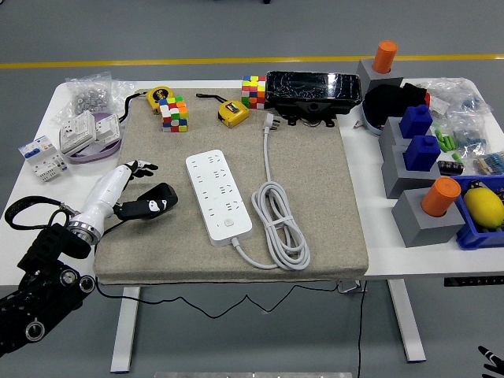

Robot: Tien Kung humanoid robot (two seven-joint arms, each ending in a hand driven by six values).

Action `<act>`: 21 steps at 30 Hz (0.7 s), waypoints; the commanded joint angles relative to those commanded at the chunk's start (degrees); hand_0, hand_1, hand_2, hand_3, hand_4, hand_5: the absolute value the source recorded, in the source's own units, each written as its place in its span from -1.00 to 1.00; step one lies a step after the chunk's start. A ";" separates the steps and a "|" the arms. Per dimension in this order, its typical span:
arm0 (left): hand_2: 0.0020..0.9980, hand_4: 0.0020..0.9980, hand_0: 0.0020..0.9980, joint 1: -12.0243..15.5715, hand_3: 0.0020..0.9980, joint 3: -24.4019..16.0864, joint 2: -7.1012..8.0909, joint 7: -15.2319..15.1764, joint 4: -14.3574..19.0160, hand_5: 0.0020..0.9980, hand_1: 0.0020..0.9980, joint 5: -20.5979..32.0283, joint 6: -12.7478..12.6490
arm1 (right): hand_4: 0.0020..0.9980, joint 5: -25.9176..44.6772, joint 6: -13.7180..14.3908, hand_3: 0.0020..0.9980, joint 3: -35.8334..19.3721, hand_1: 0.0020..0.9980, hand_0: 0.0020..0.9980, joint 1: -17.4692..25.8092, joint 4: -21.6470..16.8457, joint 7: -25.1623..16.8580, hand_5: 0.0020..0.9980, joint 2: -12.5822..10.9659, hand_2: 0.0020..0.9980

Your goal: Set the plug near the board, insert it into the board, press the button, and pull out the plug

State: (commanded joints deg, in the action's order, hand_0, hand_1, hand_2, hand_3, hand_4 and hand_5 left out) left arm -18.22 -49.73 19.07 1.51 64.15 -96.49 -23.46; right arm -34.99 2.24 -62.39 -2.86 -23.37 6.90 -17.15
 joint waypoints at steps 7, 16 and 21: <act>0.39 1.00 0.41 -0.61 0.43 1.21 -0.49 0.42 -1.32 -0.50 0.42 -0.47 -0.05 | 0.95 0.07 0.00 0.21 0.12 0.33 0.14 0.04 0.03 -0.03 -0.01 0.03 0.36; 0.17 0.87 0.28 -1.51 0.19 1.79 -1.16 0.12 -2.57 -0.71 0.30 0.28 -0.41 | 0.95 0.08 0.02 0.21 0.20 0.33 0.14 0.01 0.04 -0.03 -0.01 -0.01 0.36; 0.11 0.74 0.07 -2.23 0.14 2.37 -1.37 -0.10 -3.29 -0.81 0.07 1.53 -0.40 | 0.95 0.14 0.01 0.21 0.15 0.33 0.14 -0.03 0.02 -0.03 -0.01 -0.01 0.36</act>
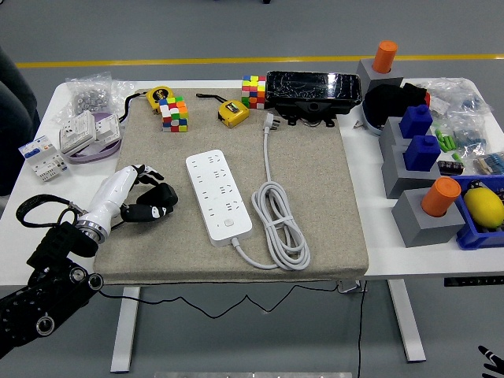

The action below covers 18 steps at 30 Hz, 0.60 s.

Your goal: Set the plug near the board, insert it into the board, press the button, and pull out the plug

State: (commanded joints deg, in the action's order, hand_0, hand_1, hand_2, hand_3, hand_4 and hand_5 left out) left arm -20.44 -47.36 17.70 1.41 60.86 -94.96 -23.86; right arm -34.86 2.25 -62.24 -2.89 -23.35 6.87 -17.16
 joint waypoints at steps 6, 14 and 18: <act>0.09 0.54 -0.14 -0.17 0.13 0.18 -0.22 -0.56 -0.09 -0.99 -0.04 1.06 -0.57 | 0.95 0.02 -0.01 0.21 0.06 0.33 0.14 0.03 0.02 0.00 -0.01 -0.02 0.36; 0.02 0.45 -0.29 -0.07 0.10 0.22 -0.21 0.89 0.36 -1.00 -0.13 0.02 0.41 | 0.95 0.00 -0.02 0.21 0.14 0.33 0.14 0.05 -0.07 -0.02 -0.01 -0.05 0.36; 0.02 0.45 -0.29 0.10 0.10 -0.01 -0.01 -0.12 1.27 -1.00 -0.13 0.18 0.22 | 0.95 -0.02 -0.01 0.21 0.03 0.33 0.14 0.08 -0.02 0.01 -0.01 -0.04 0.36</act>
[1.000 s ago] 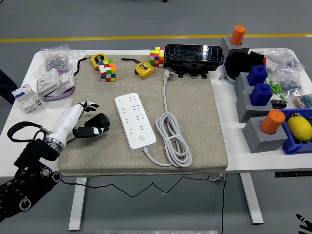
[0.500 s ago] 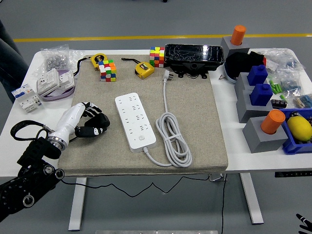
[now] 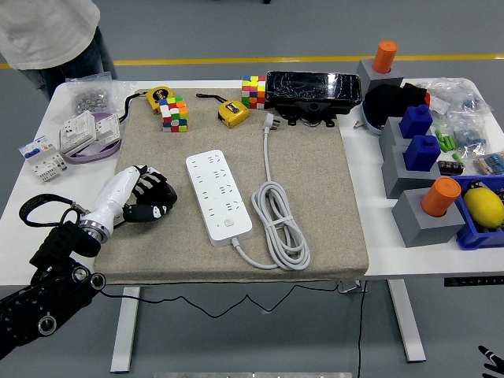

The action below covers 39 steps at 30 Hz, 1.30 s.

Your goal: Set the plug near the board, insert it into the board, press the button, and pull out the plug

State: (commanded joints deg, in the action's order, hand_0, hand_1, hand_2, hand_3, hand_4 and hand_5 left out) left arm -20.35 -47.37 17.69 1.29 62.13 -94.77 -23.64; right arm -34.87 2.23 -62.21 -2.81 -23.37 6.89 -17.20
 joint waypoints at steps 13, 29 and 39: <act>0.00 0.41 -0.30 -1.58 0.10 1.86 0.51 -4.37 4.24 -1.00 -0.13 2.19 -0.74 | 0.95 0.04 0.01 0.21 0.06 0.33 0.14 0.05 -0.05 -0.04 -0.01 0.07 0.36; 0.00 0.41 -0.29 -4.71 0.10 6.24 -0.81 -4.16 2.33 -1.00 -0.13 2.80 0.70 | 0.95 0.20 -0.01 0.21 0.23 0.33 0.14 0.03 0.03 0.03 -0.01 0.00 0.36; 0.01 0.41 -0.28 -4.99 0.10 6.86 -0.99 -3.83 1.37 -1.00 -0.12 2.36 0.57 | 0.95 0.26 0.00 0.21 0.35 0.33 0.14 0.04 0.03 0.01 -0.01 -0.03 0.36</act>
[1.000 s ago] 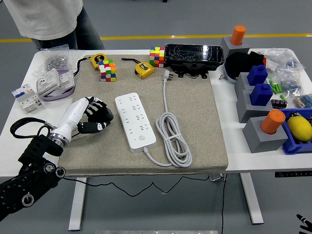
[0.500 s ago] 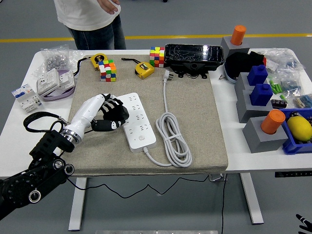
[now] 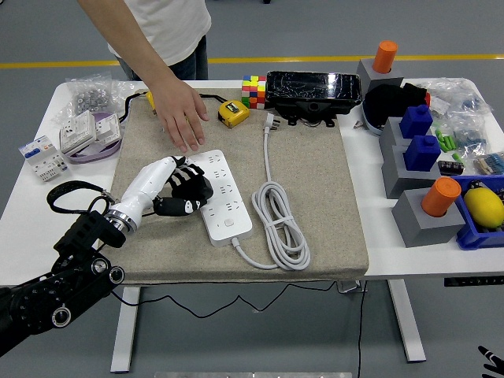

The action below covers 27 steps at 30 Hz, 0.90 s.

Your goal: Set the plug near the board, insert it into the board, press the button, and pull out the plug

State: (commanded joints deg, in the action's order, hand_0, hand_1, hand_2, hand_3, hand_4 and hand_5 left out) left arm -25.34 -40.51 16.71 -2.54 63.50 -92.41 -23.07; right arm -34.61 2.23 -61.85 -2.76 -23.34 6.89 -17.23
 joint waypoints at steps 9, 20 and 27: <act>0.01 0.41 -0.28 -0.32 0.10 0.52 -0.16 -0.33 -0.79 -1.00 -0.12 0.32 -0.27 | 0.95 0.04 0.01 0.21 -0.07 0.33 0.14 -0.12 -0.03 -0.02 -0.01 0.00 0.36; 0.01 0.40 -0.28 -0.78 0.10 0.78 -0.21 -0.35 -2.08 -1.00 -0.12 -0.32 -0.63 | 0.95 0.03 0.00 0.21 0.04 0.33 0.14 -0.11 -0.08 0.00 -0.01 -0.03 0.36; 0.01 0.40 -0.28 -0.55 0.10 0.55 0.11 -0.65 -2.12 -1.00 -0.12 -0.49 -0.26 | 0.95 0.03 -0.04 0.21 0.13 0.33 0.14 -0.05 -0.05 0.01 -0.01 -0.06 0.36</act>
State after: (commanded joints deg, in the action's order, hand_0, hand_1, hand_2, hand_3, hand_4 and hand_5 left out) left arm -25.89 -39.96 16.81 -3.19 61.38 -92.90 -23.33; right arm -34.57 2.20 -61.72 -2.81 -23.40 6.91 -17.29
